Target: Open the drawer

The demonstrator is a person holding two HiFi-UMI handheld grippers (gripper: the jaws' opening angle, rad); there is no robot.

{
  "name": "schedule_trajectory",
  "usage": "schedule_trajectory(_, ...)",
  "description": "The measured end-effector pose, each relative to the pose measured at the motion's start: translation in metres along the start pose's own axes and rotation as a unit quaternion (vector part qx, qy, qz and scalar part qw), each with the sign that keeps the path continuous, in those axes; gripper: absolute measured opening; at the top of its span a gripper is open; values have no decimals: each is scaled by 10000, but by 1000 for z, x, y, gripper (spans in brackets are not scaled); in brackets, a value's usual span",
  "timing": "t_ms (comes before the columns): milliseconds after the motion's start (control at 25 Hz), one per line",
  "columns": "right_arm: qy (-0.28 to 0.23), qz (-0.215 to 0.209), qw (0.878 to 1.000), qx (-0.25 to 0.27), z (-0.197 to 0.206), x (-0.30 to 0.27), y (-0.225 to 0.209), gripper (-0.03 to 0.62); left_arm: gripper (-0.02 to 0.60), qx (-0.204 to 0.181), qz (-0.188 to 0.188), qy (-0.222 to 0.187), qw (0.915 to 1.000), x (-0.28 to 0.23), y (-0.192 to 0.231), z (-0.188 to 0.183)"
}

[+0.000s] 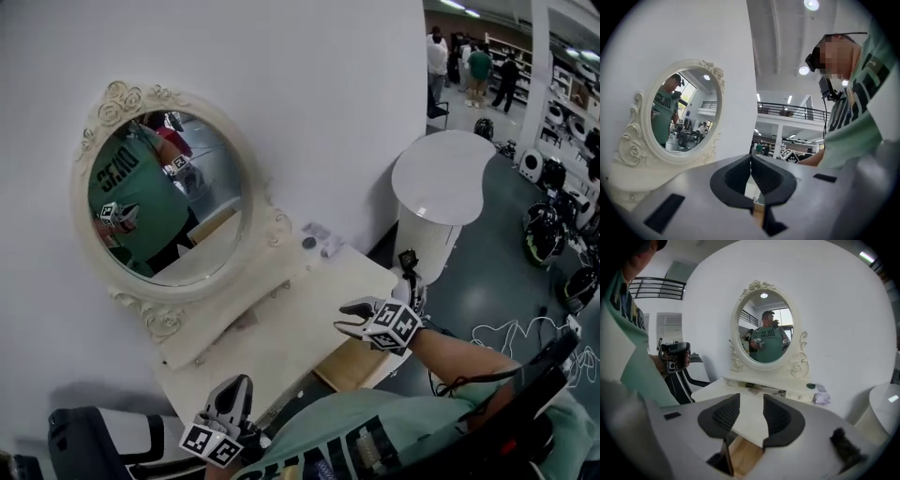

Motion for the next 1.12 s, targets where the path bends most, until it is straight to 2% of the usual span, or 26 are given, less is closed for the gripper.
schedule_trajectory(200,-146,-956,9946,371,-4,23,-15,136,11,328,-987,-340,9940,4,-70,21)
schedule_trajectory(360,-439,-1393,9878,533,-11,56,-21,56,11,522,-1349,-364,9888,-8,-124,38)
schedule_trajectory(480,-769,-1613,9835,271,-18,73,-18,14,11,491,-1546,-403,9859,-6,-148,35)
schedule_trajectory(600,-1005,-1796,9786,13,-31,76,-7,12,11,376,-1758,-576,9820,10,-152,25)
schedule_trajectory(800,-995,-1597,9813,408,-48,76,19,11,11,258,-1668,-760,9827,31,-146,18)
schedule_trajectory(960,-902,-1559,9829,388,-48,58,44,11,11,154,-1655,-808,9828,58,-135,14)
schedule_trajectory(1120,-781,-1637,9818,567,-56,34,67,11,11,310,-1801,-797,9799,83,-116,19)
Point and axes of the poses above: the fingertips, and each gripper's own axes: x backward along the fingers, y to its left, z out of its underside, the point moved 6 cm from there along x, backward along the fingers, and after that the axes turned 14 degrees about -z, right-handed, at the moved point
